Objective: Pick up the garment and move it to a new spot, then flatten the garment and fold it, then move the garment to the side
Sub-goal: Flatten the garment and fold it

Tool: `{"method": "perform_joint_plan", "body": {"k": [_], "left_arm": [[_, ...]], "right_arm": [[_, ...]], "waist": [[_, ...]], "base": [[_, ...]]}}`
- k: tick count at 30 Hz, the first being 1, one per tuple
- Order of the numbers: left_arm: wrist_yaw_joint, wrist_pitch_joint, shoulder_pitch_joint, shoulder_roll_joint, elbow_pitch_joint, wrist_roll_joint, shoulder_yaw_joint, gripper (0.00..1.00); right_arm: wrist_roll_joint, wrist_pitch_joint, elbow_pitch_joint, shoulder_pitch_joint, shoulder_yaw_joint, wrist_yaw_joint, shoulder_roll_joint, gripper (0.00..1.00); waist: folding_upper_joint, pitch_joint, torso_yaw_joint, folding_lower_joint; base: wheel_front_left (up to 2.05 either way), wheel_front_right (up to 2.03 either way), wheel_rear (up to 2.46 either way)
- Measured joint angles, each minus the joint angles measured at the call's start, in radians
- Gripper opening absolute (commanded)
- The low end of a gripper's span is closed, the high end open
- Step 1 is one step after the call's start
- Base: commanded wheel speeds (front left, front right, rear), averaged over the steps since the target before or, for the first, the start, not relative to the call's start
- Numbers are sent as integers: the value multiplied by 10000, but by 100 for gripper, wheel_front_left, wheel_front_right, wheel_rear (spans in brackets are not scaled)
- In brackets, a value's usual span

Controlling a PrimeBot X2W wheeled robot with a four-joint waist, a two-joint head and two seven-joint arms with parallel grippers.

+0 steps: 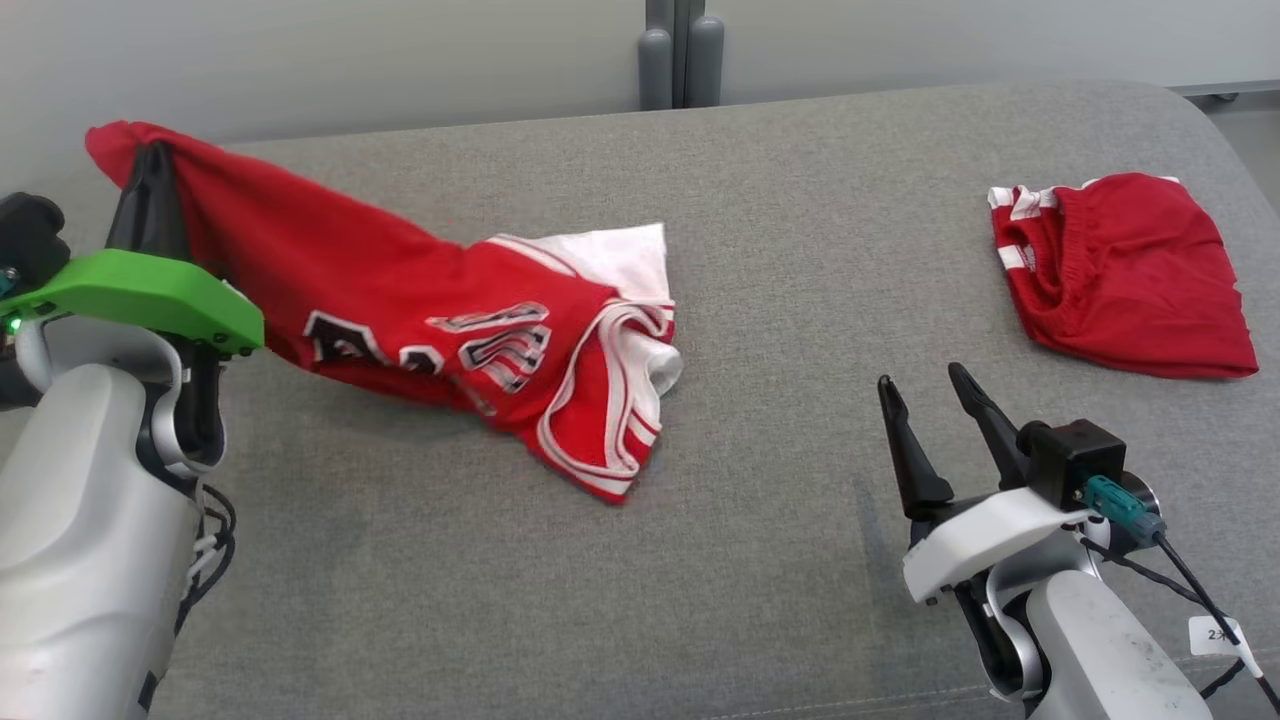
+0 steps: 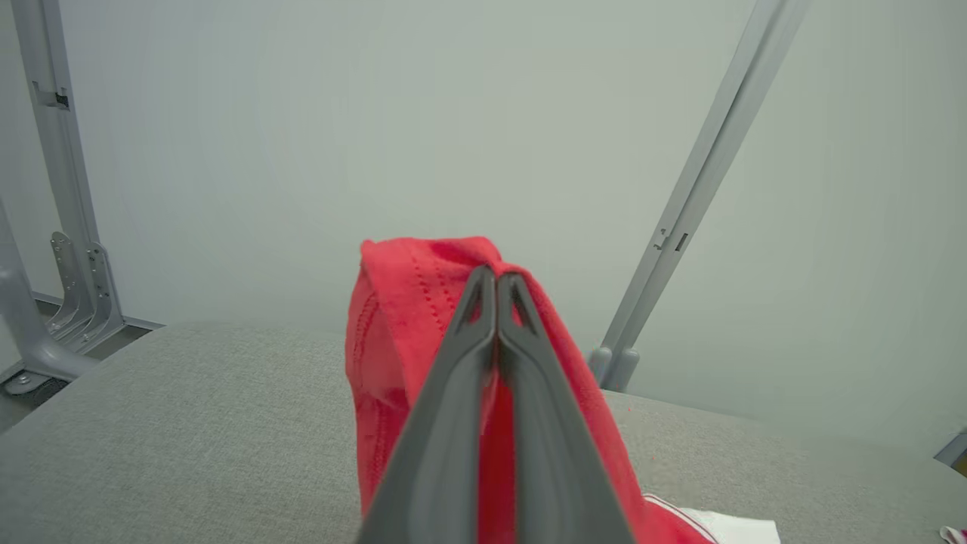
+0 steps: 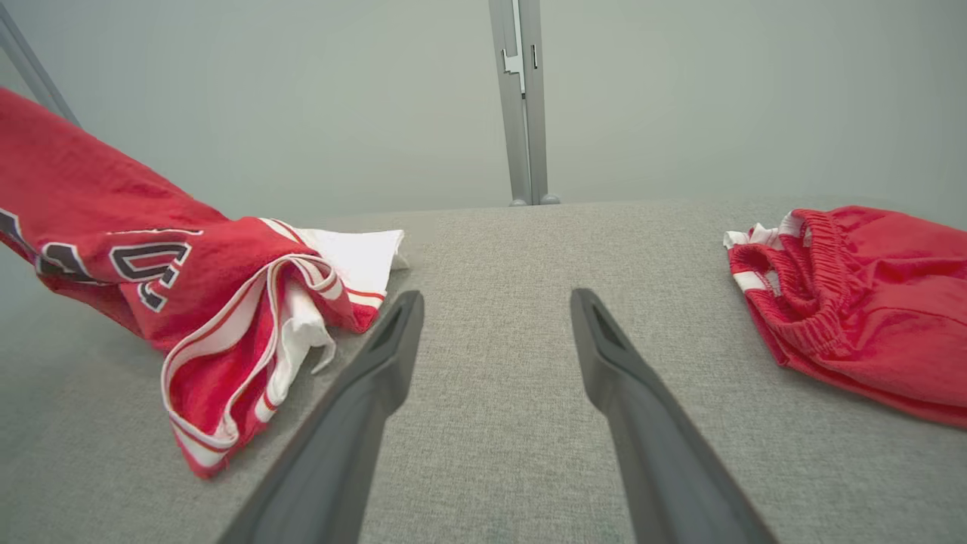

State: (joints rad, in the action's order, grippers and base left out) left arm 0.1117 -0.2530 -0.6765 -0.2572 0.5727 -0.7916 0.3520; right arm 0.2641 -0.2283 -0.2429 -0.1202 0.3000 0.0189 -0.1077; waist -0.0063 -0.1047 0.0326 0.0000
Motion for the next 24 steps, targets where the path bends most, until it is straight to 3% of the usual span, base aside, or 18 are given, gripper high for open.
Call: {"method": "perform_joint_plan", "body": {"k": [10,17,21,24], "left_arm": [[-96,0,-811,-405,-648,732,688,0],[-702,669,-1807,40,-1024,926,1668,0],[-719,949,-2403,221,-965,1248,1927,0],[-717,656,-3491,215,-1388,1421,1593,0]], "right_arm": [[-4,0,-82,-158,171,-92,98,100],[-4,-2,-263,-225,347,-113,151,100],[-4,-2,-316,-489,545,-242,203,100],[-4,-2,-322,-709,619,-272,257,100]], "waist": [[0,-59,335,0],[0,14,822,0],[0,46,1135,0],[0,49,1404,0]], "base": [[0,0,0],[0,0,0],[0,0,0],[0,0,0]]}}
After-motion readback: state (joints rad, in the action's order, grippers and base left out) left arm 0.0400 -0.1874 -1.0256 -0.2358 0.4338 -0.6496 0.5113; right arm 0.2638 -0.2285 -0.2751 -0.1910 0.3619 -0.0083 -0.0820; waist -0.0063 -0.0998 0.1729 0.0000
